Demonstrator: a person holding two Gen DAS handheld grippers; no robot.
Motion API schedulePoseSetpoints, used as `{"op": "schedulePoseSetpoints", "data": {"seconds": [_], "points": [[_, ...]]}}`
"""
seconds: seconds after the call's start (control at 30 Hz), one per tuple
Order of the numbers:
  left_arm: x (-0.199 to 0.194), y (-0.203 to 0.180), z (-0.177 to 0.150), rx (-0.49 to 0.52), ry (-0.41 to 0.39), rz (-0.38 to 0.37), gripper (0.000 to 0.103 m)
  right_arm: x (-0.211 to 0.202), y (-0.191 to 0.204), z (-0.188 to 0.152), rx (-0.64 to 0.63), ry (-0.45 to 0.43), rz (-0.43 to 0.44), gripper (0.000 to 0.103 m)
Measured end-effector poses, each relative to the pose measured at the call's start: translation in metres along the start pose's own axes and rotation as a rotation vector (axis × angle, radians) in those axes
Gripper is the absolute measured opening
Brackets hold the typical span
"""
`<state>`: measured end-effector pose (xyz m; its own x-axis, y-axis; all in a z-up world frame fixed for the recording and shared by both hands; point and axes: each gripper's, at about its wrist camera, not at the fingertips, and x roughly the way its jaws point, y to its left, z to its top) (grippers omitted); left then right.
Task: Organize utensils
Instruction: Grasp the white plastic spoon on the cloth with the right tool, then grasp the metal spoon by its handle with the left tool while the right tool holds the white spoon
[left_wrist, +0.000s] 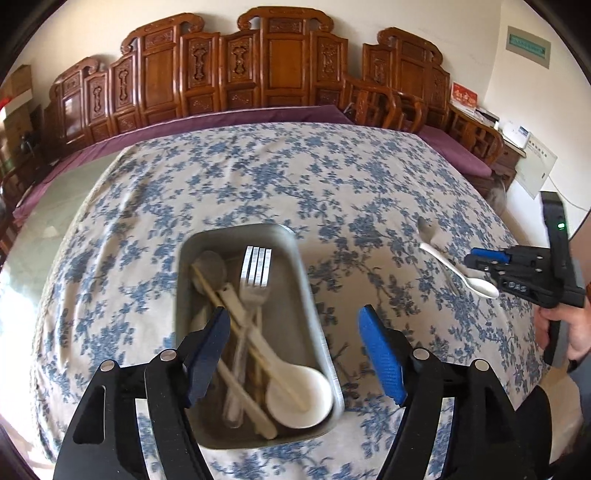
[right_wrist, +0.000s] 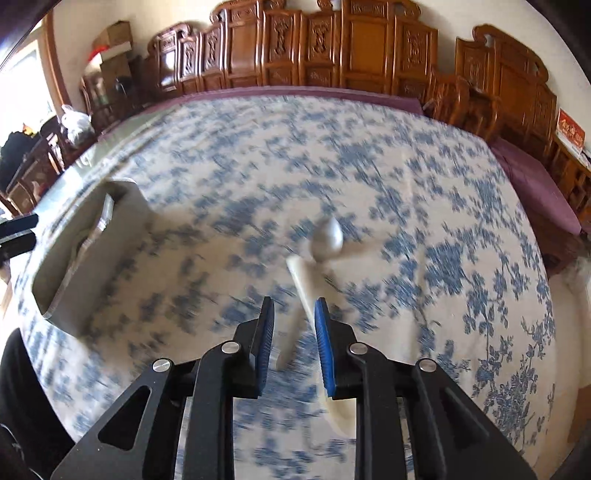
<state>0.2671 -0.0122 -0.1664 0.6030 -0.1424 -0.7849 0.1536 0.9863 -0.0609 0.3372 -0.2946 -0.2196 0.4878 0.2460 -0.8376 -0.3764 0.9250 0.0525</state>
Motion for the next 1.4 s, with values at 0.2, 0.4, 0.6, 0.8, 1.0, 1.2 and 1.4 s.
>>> {"op": "schedulePoseSetpoints", "data": {"seconds": [0.2,0.4,0.6,0.8,1.0,1.2,1.4], "points": [[0.013,-0.022,0.003,0.017,0.017,-0.022,0.071,0.027,-0.012,-0.006,-0.014,0.06,0.013,0.025],[0.025,-0.041,0.007,0.041,0.037,-0.032,0.072,0.035,-0.009,-0.003,-0.062,0.073,0.023,0.025],[0.038,-0.061,0.015,0.06,0.047,-0.047,0.072,0.03,-0.009,-0.009,-0.098,0.079,0.028,0.009],[0.063,-0.091,0.025,0.1,0.064,-0.062,0.072,0.004,-0.024,-0.023,-0.074,0.033,0.044,0.008],[0.094,-0.129,0.037,0.15,0.09,-0.081,0.072,-0.012,-0.054,-0.035,-0.011,0.005,0.031,0.009],[0.126,-0.164,0.049,0.181,0.125,-0.091,0.071,-0.014,-0.091,-0.051,0.069,0.002,0.0,0.009],[0.159,-0.19,0.055,0.204,0.177,-0.084,0.05,-0.014,-0.103,-0.059,0.101,-0.018,0.003,0.009]]}}
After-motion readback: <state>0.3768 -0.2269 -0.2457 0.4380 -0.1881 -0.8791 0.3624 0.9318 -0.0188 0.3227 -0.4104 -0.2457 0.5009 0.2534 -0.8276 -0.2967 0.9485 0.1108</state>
